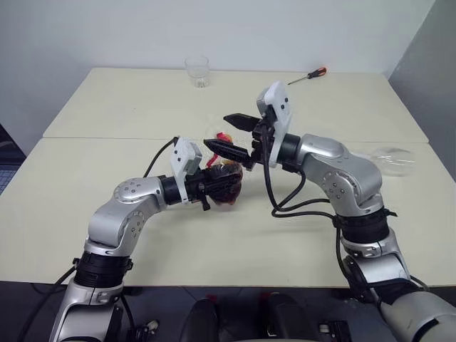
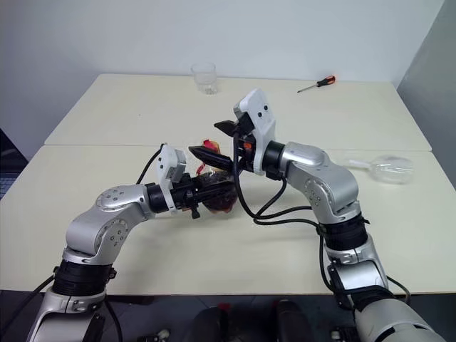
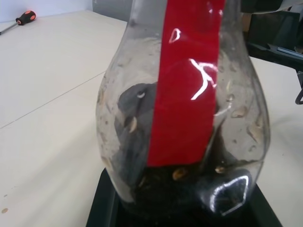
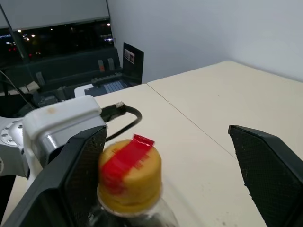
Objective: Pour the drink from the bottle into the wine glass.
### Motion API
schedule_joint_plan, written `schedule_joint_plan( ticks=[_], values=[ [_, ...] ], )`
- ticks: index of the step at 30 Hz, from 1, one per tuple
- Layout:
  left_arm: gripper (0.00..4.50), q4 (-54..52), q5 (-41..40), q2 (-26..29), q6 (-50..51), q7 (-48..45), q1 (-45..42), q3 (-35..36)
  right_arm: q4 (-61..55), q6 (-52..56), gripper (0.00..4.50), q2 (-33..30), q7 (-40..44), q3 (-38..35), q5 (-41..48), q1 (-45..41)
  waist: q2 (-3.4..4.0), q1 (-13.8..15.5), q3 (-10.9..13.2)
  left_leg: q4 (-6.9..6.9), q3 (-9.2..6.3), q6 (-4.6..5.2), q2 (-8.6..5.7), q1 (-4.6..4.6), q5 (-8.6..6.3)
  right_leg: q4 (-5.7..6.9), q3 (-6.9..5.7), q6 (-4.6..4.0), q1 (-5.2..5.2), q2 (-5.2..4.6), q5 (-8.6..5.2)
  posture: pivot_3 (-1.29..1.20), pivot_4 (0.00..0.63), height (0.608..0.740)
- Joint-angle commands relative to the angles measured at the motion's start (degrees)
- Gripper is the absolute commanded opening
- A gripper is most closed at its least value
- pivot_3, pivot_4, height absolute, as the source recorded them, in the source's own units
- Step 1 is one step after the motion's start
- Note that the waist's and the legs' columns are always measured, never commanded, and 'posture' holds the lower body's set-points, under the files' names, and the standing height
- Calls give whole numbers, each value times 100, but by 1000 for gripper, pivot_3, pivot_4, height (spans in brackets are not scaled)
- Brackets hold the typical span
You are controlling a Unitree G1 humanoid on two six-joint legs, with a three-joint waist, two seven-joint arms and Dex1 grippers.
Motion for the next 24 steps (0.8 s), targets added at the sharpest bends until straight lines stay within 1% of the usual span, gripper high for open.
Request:
schedule_joint_plan(
  ticks=[1, 6, 16, 22, 24],
  values=[
    [1042, -204, -46, 44, -131, -64, -88, 124, -137, -79, 4382, -257, 68, -262, -2, 72, 0, 1, 0, 0, 0, 0, 0, 0, 0, 0, 0, 0, 0, 0, 0, 0, 150, 740],
    [1032, -190, -32, 46, -127, -73, -96, 148, -156, -76, 4382, -638, 221, -349, 1, 171, 0, 0, 0, 0, -1, 0, -1, 0, 0, 0, -1, 0, 0, 0, 0, 0, 150, 740],
    [1025, -87, 20, 12, -187, -133, -154, 144, -160, 15, 4382, -1151, 373, -612, 125, 341, 0, -2, 0, -2, 4, 0, -2, 0, 0, -3, 2, 0, 0, 1, 0, 0, 150, 740],
    [1025, -84, 18, 16, -208, -165, -148, 132, -414, 268, 4382, -1222, 660, -685, 561, 525, 0, -1, 0, -2, 4, 0, -2, 1, 0, -2, 2, 0, 0, 2, 0, 0, 150, 740],
    [1025, -91, 18, 9, -212, -169, -145, 122, -586, 429, 4382, -1133, 786, -697, 882, 595, 0, -1, 0, -1, 2, 1, -2, 0, 0, -1, 0, 0, 0, 2, 0, 0, 150, 740]
  ],
)
